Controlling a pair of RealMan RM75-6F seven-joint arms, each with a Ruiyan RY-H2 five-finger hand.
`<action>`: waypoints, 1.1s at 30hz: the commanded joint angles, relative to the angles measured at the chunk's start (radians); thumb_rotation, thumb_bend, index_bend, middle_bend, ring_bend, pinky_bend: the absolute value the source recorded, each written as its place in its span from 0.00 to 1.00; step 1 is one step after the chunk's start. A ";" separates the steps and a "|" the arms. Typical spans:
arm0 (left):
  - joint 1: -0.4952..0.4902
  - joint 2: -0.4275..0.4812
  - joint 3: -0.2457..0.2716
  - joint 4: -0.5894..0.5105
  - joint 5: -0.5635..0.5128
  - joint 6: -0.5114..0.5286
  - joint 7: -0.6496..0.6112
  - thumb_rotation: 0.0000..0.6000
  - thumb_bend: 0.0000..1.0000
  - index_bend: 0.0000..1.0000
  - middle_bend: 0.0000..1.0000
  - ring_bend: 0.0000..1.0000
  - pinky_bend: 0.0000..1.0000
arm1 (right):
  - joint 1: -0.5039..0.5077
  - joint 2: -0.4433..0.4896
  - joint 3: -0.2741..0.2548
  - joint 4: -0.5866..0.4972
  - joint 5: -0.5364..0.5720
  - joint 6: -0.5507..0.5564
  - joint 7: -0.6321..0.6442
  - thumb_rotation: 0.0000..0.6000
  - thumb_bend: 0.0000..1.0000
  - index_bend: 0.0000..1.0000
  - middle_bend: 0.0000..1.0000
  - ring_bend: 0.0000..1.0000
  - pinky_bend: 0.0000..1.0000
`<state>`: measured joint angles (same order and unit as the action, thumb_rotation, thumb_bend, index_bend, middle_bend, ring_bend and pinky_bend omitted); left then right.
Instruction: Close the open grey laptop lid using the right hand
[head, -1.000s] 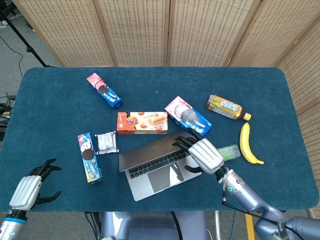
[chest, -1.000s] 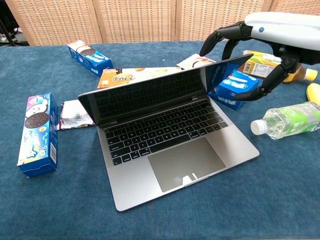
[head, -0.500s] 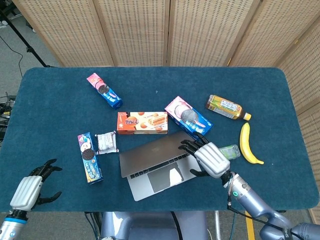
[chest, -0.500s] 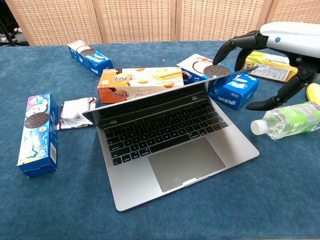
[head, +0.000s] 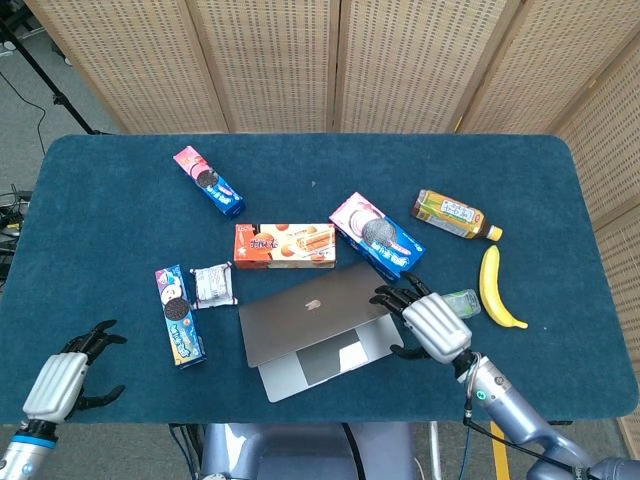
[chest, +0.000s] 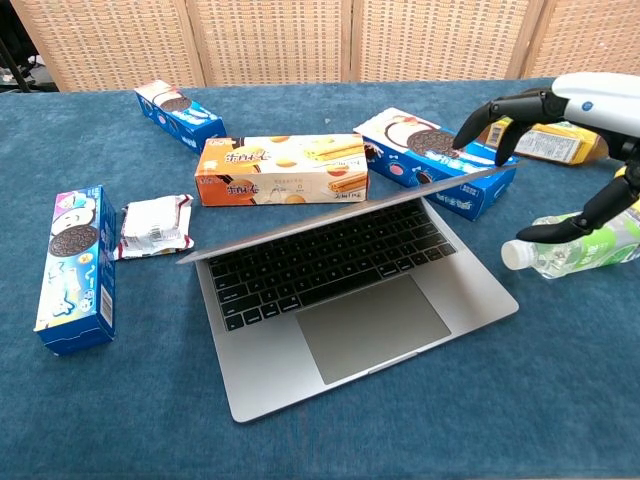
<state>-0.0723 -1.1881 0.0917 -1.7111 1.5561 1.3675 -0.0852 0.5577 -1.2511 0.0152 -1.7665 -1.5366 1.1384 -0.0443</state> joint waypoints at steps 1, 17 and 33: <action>0.000 0.000 0.000 -0.001 0.000 0.001 0.000 1.00 0.20 0.31 0.17 0.21 0.20 | -0.007 -0.004 -0.003 0.004 -0.004 0.004 0.010 1.00 0.24 0.21 0.19 0.34 0.06; 0.002 0.009 0.004 -0.014 0.004 0.005 0.004 1.00 0.20 0.31 0.17 0.22 0.20 | -0.062 -0.014 -0.028 0.016 -0.014 0.034 0.044 1.00 0.24 0.21 0.19 0.34 0.06; -0.007 0.059 0.024 -0.065 -0.005 -0.033 0.021 1.00 0.20 0.31 0.17 0.22 0.20 | -0.095 -0.025 -0.045 -0.005 -0.048 0.050 0.053 1.00 0.24 0.21 0.19 0.34 0.06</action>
<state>-0.0768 -1.1379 0.1123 -1.7672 1.5533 1.3405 -0.0637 0.4629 -1.2757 -0.0289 -1.7703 -1.5812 1.1894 0.0078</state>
